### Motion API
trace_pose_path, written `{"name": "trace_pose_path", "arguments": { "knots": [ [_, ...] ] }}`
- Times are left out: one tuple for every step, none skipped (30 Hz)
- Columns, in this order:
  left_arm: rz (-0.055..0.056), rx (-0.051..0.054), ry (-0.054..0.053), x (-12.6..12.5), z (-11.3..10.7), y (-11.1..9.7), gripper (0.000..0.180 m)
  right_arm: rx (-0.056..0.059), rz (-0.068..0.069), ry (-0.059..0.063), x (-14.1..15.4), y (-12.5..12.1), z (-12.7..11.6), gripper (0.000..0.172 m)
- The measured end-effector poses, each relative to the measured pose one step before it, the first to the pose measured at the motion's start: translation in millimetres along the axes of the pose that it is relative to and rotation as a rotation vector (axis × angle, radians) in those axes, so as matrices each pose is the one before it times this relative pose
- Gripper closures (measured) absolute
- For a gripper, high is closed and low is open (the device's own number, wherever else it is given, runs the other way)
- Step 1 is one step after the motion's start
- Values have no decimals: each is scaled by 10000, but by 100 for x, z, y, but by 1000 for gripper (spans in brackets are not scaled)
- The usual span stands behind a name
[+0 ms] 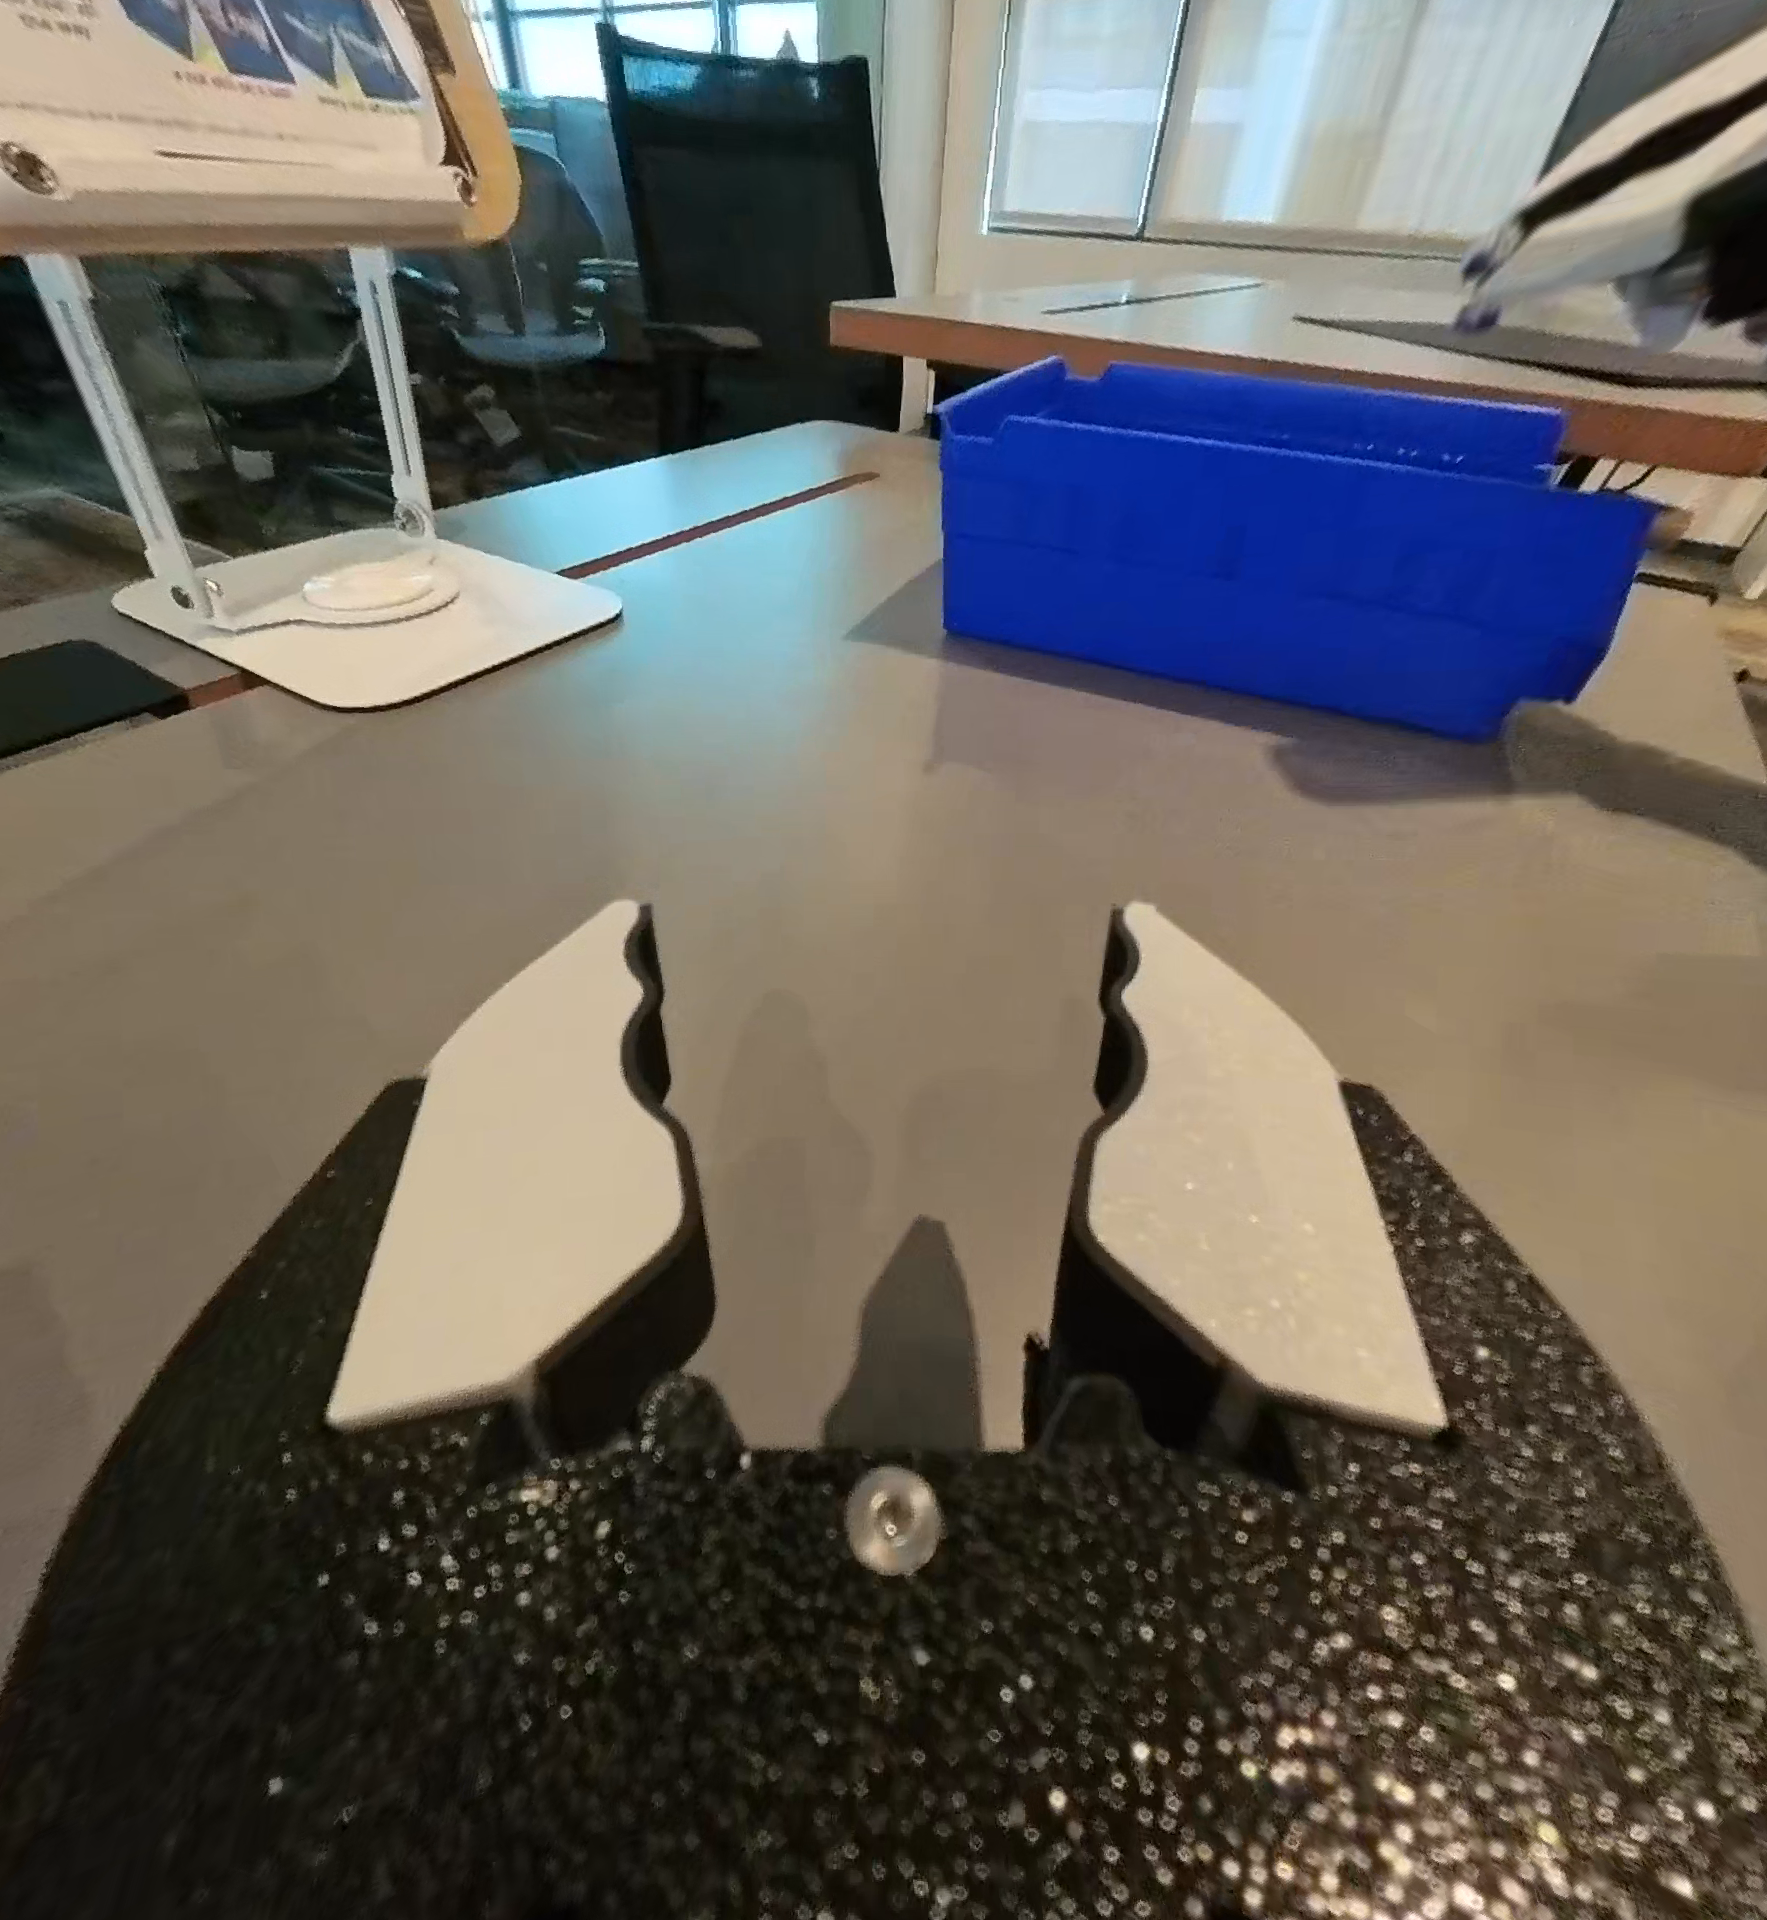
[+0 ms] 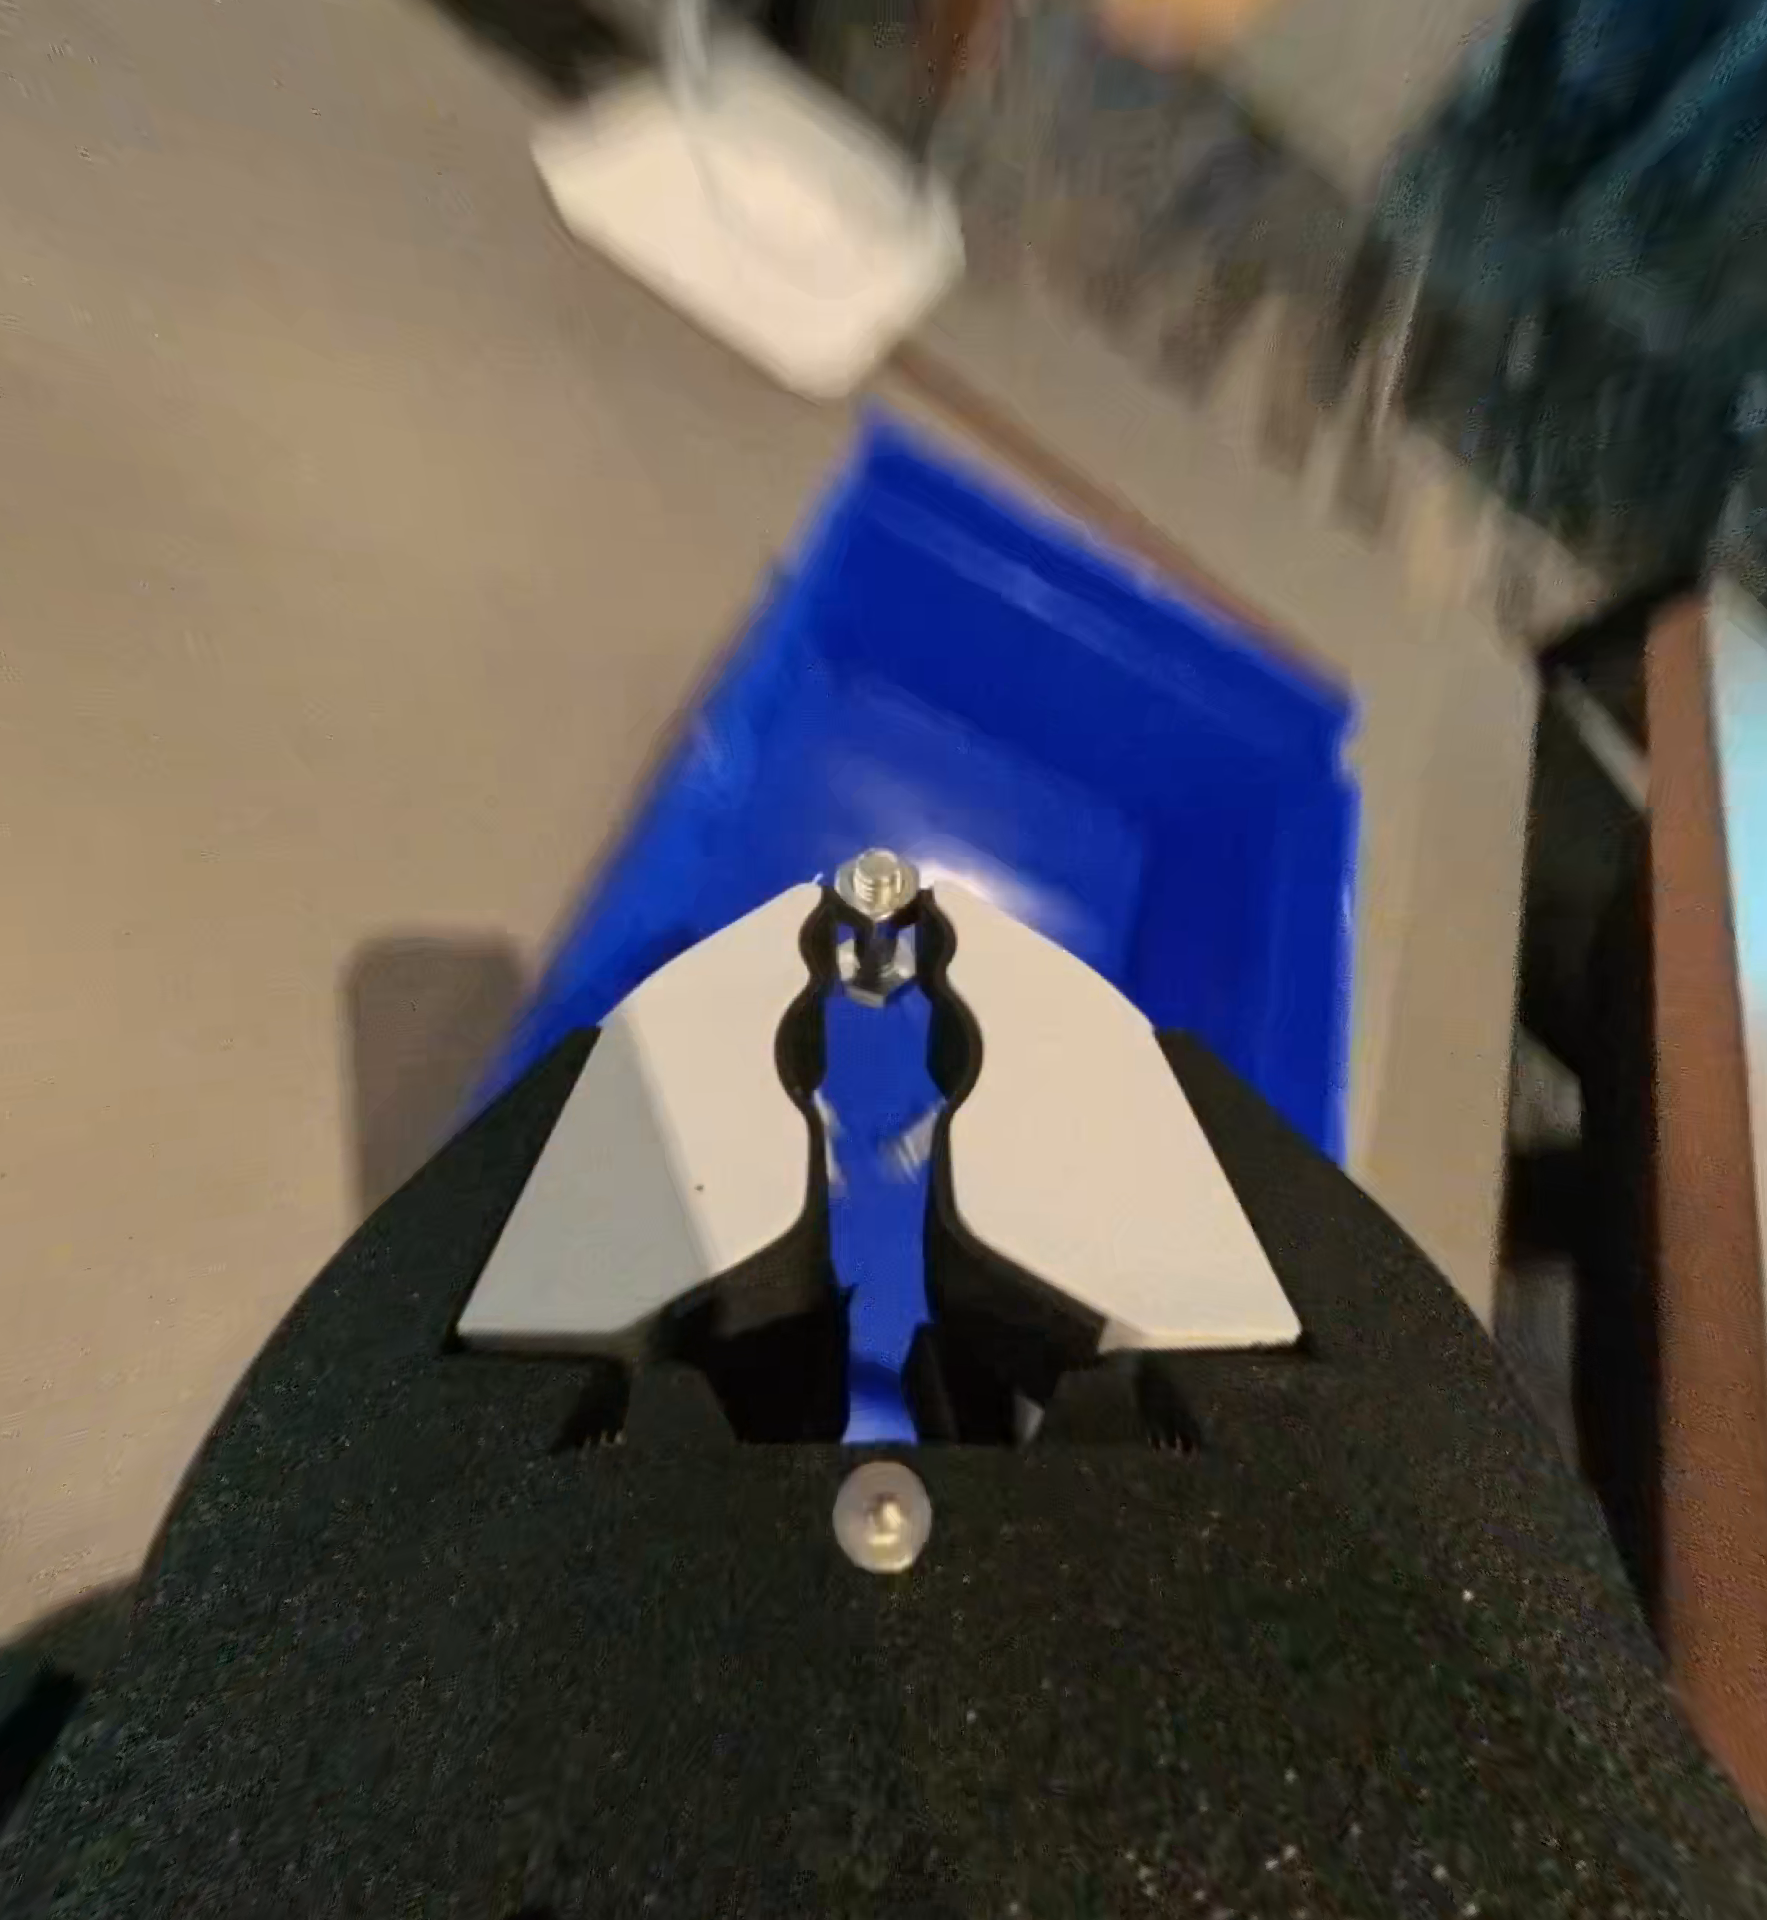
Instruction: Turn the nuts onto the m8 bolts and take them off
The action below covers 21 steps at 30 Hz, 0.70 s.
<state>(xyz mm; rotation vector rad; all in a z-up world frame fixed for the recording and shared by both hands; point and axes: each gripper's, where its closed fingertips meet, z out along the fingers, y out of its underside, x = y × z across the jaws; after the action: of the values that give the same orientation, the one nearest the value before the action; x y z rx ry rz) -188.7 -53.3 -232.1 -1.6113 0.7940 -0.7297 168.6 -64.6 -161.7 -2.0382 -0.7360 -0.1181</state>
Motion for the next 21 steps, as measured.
{"name": "trace_pose_path", "arguments": {
  "knots": [
    [43, -79, 8, 98, 93, 92, 99, -1273, 122, 3, 1311, 2786, 658, 158],
    [44, -50, 8, 104, 71, 50, 99, -1095, 21, -207, 826, 2347, 1023, 158],
    [45, -43, 14, 100, 59, 44, 100, -1048, 30, -216, 638, 1983, 1169, 158],
    [39, -49, 1, 75, 41, 63, 100, -953, -100, -256, 353, 1543, 1169, 158],
    [39, -37, 5, 55, 30, 39, 100, -856, -220, -206, 167, 1096, 1048, 158],
    [38, -28, 14, 55, 19, 31, 100, -694, -311, -122, 63, 665, 888, 157],
    [34, -42, -17, 2, 23, 55, 100, -645, -325, -81, 47, 471, 766, 157],
    [44, -50, -31, -22, 5, 77, 100, -645, -338, 13, 123, 423, 687, 157],
    [48, -48, -47, -42, -9, 68, 100, -657, -362, -29, 8, 442, 606, 157],
    [49, -55, -72, -61, -12, 76, 101, -511, -277, 1, 19, 267, 504, 157],
    [61, -41, -49, -42, -28, 42, 101, -345, -159, -124, -171, 121, 414, 157],
    [55, -20, -29, 3, -27, 7, 101, -199, -37, -188, -244, -11, 362, 157],
    [38, -25, -33, 1, -25, 12, 100, -97, 12, -183, -247, -44, 357, 157],
    [29, -43, -28, -5, 5, 47, 100, -52, 23, -156, -231, -32, 356, 157],
    [16, -49, 1, 31, 20, 50, 100, 28, 7, 32, 12, -94, 289, 152],
    [11, -4, 8, 36, 7, -8, 100, 183, 1, 194, 206, -201, -28, 150],
    [17, 28, -11, 22, -22, -58, 101, 250, 67, 260, 278, -150, -294, 149],
    [31, 40, -27, -6, -45, -87, 102, 297, 233, 403, 489, -127, -650, 148],
    [31, 43, -51, -49, -58, -89, 103, 425, 342, 597, 707, -261, -1139, 146],
    [37, 51, -57, -60, -65, -86, 104, 627, 388, 746, 778, -559, -1665, 142],
    [34, 37, -52, -58, -62, -40, 106, 885, 453, 825, 764, -1064, -2087, 140]
  ]
}}
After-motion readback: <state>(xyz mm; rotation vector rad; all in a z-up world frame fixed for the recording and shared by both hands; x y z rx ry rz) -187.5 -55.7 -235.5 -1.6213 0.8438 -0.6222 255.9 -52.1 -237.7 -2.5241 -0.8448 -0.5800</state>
